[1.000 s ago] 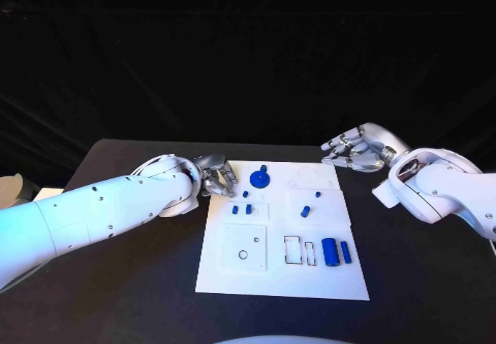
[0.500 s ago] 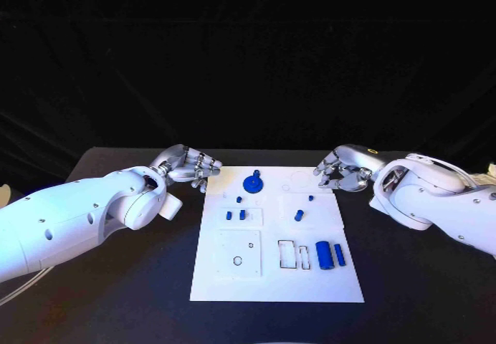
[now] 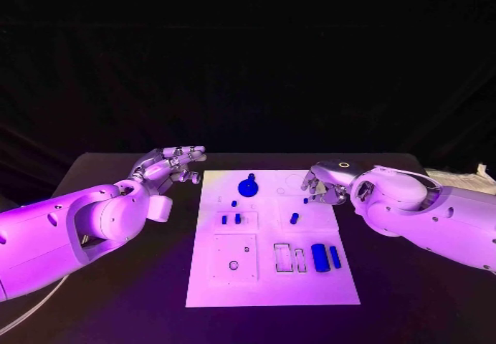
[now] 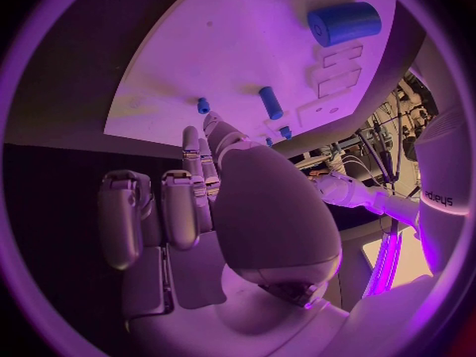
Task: Assemble the parts on the task board
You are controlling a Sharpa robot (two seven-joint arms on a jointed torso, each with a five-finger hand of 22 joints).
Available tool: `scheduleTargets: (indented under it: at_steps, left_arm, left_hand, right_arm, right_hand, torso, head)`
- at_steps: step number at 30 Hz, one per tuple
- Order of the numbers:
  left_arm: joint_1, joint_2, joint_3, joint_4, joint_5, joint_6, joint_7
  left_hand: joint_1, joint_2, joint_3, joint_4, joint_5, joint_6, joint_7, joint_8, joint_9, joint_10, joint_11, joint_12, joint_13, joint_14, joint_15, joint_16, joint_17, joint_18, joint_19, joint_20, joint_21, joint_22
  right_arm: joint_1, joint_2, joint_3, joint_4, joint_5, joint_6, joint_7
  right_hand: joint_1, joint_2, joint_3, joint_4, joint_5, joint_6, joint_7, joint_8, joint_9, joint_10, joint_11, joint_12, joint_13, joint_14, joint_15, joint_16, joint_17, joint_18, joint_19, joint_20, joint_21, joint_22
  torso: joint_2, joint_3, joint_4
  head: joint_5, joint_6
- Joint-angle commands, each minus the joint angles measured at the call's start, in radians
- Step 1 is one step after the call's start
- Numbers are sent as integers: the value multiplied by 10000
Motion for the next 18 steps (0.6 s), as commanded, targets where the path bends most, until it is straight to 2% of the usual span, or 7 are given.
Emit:
scheduleTargets:
  at_steps: [1,5,10,18]
  left_arm:
    - [-1,-31,4,128,716,358,486]
    - [-3,-67,4,226,735,334,485]
    - [-3,-110,4,277,672,231,493]
    - [-2,-152,4,244,638,138,477]
  left_hand:
    - [-33,6,-58,6,-27,16,-82,68,2,38,2,58,11,-55,10,55,-14,177,-59,-20,-44,-18]
    - [-30,3,-67,-1,-28,17,-82,70,2,36,2,66,12,-59,9,55,-22,177,-57,-21,-47,-22]
    - [6,-4,-112,-57,-23,-65,-55,35,-16,-7,20,107,12,-76,10,74,-45,174,-42,-26,-65,-49]
    - [28,1,-134,-88,-20,-121,-37,12,-25,-30,28,136,12,-83,17,89,-55,171,-31,-26,-76,-66]
  right_arm:
    - [-50,126,-5,-101,-726,424,-289]
    - [-107,240,-6,-178,-806,506,-298]
    - [-157,309,-8,-220,-844,657,-271]
    - [-193,334,-8,-231,-901,824,-250]
  right_hand:
    - [6,-121,86,17,-68,-21,-77,-39,-18,-58,-44,-45,-65,713,-84,-68,664,229,148,-89,-173,1096]
    - [-11,-131,135,34,-64,-11,-84,-38,-20,-102,-48,-52,-158,711,-104,-80,648,256,100,-113,-264,1003]
    - [-15,-116,187,45,-60,17,-87,-28,-16,-99,-52,-40,-224,713,-113,-76,649,263,89,-129,-293,975]
    - [-5,-66,381,40,-41,203,-106,17,12,57,-80,5,-425,723,-175,-56,660,259,112,-176,-295,977]
  torso:
    - [8,3,-11]
    - [14,11,16]
    - [-6,16,2]
    - [-11,22,-5]
  head:
    - [1,-10]
    - [-27,-48]
    - [-19,-93]
    - [-23,-98]
